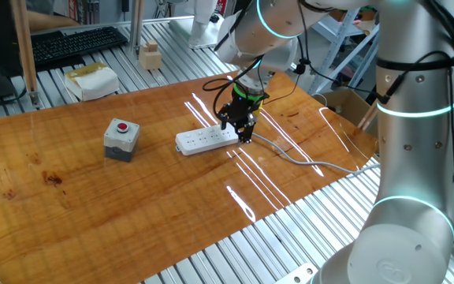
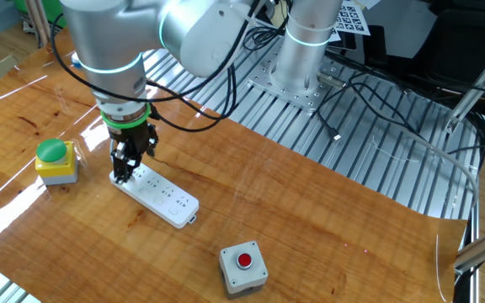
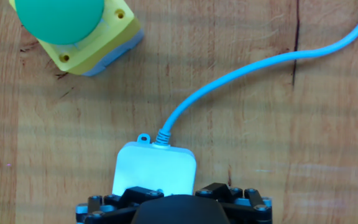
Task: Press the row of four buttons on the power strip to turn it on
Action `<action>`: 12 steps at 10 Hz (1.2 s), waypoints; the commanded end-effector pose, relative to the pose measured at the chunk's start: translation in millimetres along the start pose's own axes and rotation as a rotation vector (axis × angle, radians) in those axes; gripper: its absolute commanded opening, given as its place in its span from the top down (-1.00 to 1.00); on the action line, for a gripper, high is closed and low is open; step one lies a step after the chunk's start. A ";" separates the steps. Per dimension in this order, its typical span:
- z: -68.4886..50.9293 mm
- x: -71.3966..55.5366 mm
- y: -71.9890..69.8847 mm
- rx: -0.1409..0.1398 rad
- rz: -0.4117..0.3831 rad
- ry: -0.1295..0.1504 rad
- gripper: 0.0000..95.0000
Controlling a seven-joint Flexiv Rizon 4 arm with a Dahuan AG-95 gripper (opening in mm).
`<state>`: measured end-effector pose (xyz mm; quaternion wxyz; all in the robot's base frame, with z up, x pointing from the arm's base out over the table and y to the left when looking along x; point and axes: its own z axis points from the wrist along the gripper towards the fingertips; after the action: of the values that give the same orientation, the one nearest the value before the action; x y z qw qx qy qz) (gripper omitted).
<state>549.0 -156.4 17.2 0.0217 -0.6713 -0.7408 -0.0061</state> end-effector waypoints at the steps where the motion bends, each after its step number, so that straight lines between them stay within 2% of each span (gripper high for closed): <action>1: -9.1 5.0 -3.3 0.008 0.004 0.005 -1.00; 2: -14.1 9.4 -4.7 0.014 0.011 0.005 -1.00; 6: -19.4 23.9 -6.5 0.010 0.028 0.016 -1.00; 12: -13.5 36.2 -4.4 0.001 0.044 0.023 -1.00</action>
<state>542.5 -120.8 30.3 0.0309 -0.6877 -0.7253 -0.0125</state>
